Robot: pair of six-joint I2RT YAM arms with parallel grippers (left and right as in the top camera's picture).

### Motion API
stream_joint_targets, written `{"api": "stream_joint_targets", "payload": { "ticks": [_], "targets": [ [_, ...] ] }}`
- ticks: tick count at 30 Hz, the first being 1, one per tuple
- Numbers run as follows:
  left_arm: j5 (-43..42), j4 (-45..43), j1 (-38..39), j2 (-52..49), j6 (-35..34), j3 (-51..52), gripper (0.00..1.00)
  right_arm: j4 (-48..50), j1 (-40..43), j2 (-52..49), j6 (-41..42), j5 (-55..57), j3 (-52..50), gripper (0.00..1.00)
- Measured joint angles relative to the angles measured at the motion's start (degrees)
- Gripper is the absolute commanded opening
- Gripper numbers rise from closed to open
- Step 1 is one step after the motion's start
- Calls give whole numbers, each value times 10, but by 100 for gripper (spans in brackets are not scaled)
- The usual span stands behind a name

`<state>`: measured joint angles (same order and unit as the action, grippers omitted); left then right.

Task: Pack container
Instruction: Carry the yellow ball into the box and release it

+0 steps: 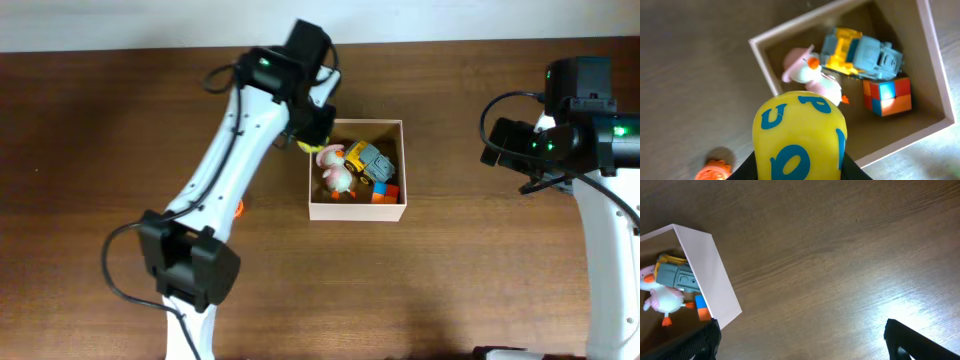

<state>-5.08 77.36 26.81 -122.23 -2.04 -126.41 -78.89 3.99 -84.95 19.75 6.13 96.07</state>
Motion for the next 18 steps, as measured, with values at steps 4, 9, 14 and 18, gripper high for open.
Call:
{"api": "stream_joint_targets", "payload": {
  "ticks": [4, 9, 14, 18],
  "targets": [
    [0, -14, 25, -28, -8, 24, 39, 0, 0, 0, 0, 0, 0, 99],
    [0, -20, 47, -67, -10, 45, 47, 0, 0, 0, 0, 0, 0, 99],
    [0, -19, 56, -82, -13, 46, 67, 0, 0, 0, 0, 0, 0, 99],
    [0, 12, 57, -82, -16, 34, 86, 0, 0, 0, 0, 0, 0, 99]
  ]
}}
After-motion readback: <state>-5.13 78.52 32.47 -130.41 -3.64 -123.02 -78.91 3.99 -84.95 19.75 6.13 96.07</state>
